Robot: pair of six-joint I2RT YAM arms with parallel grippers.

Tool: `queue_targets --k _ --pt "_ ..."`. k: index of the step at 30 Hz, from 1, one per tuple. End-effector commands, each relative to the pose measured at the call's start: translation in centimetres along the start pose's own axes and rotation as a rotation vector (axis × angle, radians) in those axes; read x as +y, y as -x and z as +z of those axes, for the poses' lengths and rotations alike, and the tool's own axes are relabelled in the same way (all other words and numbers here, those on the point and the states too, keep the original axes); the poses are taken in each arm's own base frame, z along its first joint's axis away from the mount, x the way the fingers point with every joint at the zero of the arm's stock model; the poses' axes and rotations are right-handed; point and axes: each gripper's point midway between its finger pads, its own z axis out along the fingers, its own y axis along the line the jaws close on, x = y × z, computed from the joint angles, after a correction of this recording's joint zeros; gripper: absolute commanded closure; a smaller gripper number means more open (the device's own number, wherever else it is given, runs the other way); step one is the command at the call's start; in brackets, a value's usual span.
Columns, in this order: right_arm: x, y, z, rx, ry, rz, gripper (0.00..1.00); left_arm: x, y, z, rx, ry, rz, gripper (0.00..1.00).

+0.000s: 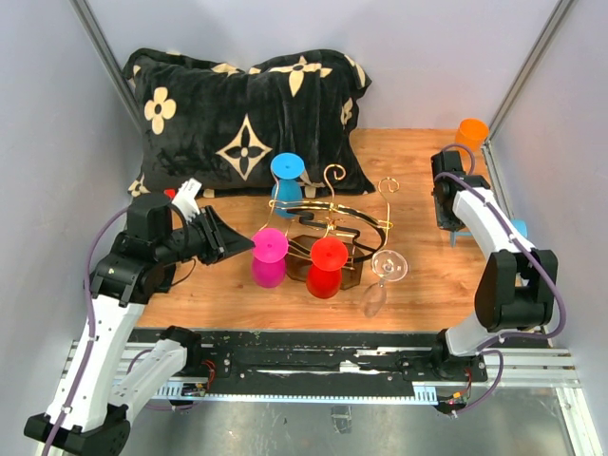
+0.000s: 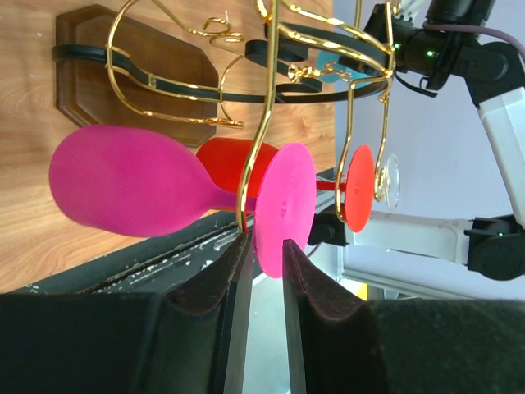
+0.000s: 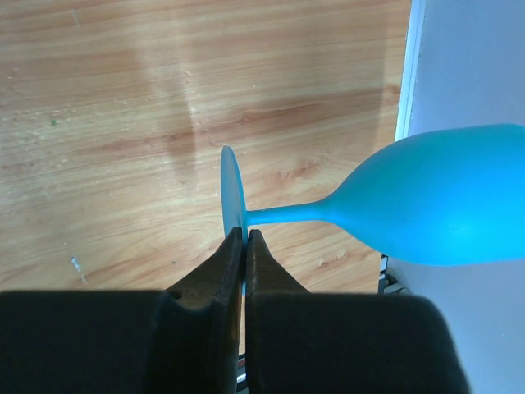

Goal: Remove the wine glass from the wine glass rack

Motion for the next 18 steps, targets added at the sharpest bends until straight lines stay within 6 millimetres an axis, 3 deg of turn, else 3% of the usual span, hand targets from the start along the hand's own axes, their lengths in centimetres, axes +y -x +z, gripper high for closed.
queue_targets --k 1,5,14,18 --pt "-1.6 0.1 -0.5 0.014 -0.107 0.002 0.99 -2.3 0.5 -1.2 -0.021 -0.058 0.044 0.74" --pt "-1.9 -0.1 0.0 0.031 -0.139 -0.002 0.99 -2.4 0.3 -1.1 -0.014 -0.075 0.033 0.74" --pt "-2.0 -0.8 1.8 0.09 -0.211 -0.008 0.99 -0.7 -0.4 0.1 0.017 -0.051 0.017 0.74" --pt "-1.6 -1.2 3.0 0.112 -0.222 -0.003 0.99 -1.1 -0.1 -0.5 0.0 -0.04 0.036 0.74"
